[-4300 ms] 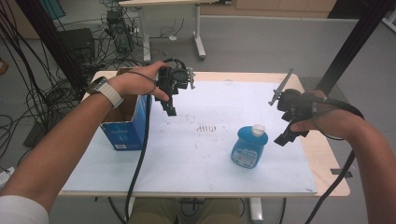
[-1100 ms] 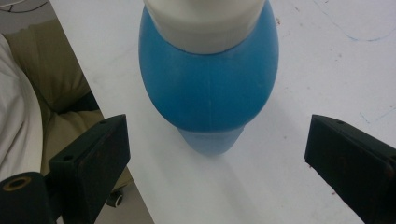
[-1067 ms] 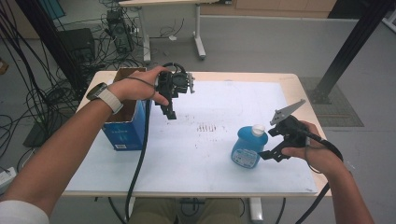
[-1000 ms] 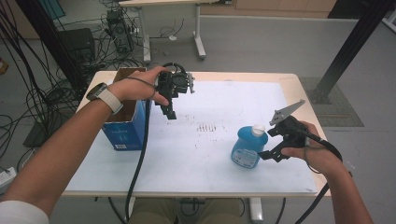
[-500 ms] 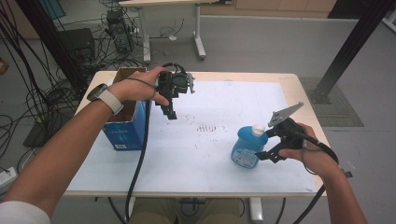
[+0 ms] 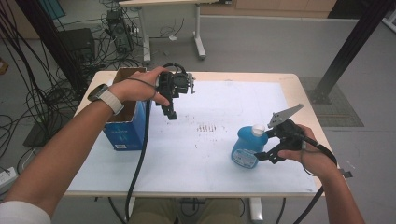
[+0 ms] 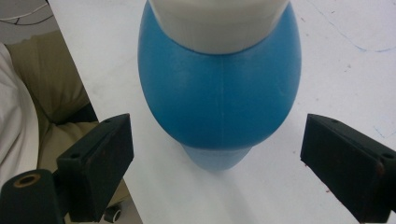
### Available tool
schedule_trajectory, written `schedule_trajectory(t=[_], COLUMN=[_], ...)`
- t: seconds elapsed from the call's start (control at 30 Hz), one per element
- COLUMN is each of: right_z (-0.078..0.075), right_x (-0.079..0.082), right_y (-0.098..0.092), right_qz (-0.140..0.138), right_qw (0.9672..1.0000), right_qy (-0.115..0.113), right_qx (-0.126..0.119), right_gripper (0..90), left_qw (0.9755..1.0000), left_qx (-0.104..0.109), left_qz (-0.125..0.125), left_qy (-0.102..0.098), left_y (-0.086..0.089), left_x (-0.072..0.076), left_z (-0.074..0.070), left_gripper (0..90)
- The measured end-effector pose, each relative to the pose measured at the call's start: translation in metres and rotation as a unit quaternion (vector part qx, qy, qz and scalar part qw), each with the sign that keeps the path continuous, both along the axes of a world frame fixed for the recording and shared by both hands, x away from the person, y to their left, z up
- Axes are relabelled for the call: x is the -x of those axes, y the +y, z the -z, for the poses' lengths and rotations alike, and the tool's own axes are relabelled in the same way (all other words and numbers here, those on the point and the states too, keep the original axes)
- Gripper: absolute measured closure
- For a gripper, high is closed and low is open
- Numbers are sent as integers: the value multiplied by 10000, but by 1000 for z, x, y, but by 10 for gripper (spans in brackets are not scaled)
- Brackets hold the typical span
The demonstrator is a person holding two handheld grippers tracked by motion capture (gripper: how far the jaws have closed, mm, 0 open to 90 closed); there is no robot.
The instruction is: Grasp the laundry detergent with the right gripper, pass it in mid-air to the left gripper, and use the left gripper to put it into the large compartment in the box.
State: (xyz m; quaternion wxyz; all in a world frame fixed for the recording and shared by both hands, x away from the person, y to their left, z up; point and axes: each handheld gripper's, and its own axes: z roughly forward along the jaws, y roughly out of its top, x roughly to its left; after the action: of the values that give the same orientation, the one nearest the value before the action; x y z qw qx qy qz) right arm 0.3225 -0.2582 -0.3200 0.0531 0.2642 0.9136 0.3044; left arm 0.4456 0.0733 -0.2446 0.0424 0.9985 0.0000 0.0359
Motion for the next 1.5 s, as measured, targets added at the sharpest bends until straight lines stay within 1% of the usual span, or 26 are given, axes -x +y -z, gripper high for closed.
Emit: schedule_trajectory(t=[0.27,0.57,0.83,1.1,1.27,1.5], right_z=[4,8,11,11,11,12], right_x=[1,1,2,1,2,3], right_y=[0,2,3,4,3,4], right_qz=[14,58,120,131,145,147], right_qw=[10000,9997,9993,9993,9991,9990], right_qy=[-48,-127,-199,-218,-262,-265], right_qx=[-63,-193,-287,-276,-302,-325], right_gripper=[96,96,75,72,72,72], left_qw=[10000,10000,10000,10000,10000,10000], left_qx=[-2,4,1,0,-2,-8], left_qz=[18,12,19,14,6,12], left_qy=[1,5,6,15,24,24], left_y=[-1,-1,-1,-1,-1,-1], left_x=[0,0,0,-1,-1,-1], left_z=[0,1,1,2,3,3], left_gripper=[124,124,124,124,124,124])
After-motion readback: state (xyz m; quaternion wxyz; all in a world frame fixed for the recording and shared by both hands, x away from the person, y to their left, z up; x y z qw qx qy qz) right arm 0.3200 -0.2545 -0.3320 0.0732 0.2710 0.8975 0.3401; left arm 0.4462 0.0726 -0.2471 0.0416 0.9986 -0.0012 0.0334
